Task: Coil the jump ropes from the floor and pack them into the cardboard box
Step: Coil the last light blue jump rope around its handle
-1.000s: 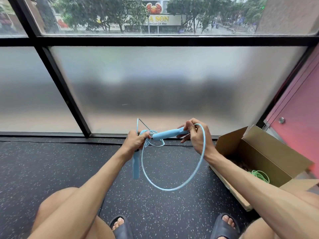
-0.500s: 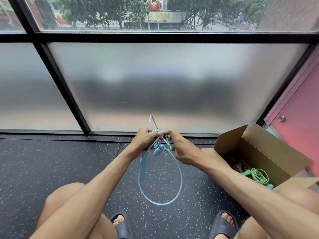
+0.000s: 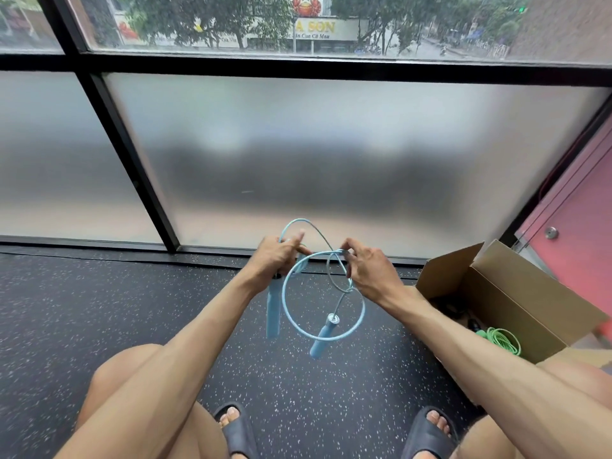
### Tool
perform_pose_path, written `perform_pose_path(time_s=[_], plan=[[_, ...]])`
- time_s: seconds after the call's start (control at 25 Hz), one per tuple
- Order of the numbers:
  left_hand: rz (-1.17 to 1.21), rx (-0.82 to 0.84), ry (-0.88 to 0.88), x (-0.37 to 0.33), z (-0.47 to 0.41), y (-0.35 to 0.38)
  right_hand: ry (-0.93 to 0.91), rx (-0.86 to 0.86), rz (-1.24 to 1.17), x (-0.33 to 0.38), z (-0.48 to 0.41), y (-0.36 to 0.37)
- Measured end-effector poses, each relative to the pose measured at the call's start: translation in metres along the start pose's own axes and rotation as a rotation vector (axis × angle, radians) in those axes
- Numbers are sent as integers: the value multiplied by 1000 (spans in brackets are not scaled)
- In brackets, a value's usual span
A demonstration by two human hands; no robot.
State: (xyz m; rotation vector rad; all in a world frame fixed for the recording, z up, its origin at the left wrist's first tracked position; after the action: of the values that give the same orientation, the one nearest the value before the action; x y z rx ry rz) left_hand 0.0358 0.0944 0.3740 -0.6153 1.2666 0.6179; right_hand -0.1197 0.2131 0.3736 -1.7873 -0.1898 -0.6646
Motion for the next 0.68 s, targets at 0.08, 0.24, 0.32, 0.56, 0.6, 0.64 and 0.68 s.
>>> perform_pose_path(time_s=[0.08,0.24,0.32,0.56,0.6,0.64,0.68], plan=[[161,-117,-42,7,-6,-23,168,62,46,-25,0,-2],[228,-223,-125,17,-6,-46,331,143,66,-54,9,0],[229,-208,-128,17,-7,-41,272,146,43,-47,9,-2],[71,-20,-180,20,-2,-15,603,114,-541,-47,16,-11],[22,36,-204,23,0,-7,648,134,-625,-48,18,-11],[0,75,-219,25,1,0,660,160,-679,-47,20,-12],[12,91,-225,27,1,5,641,174,-690,-45,20,-13]])
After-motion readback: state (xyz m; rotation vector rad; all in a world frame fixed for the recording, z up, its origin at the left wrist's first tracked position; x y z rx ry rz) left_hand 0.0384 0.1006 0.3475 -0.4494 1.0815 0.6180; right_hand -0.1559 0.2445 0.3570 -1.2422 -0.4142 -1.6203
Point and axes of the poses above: each hand's wrist, its own z-axis away from the middle knuckle, its own y-axis out of the palm, x = y × z, the point moved 5 cm from there along -z, towards the middle knuckle, and after that the axes turned 2 degrees about x, right-handed, at the moved point
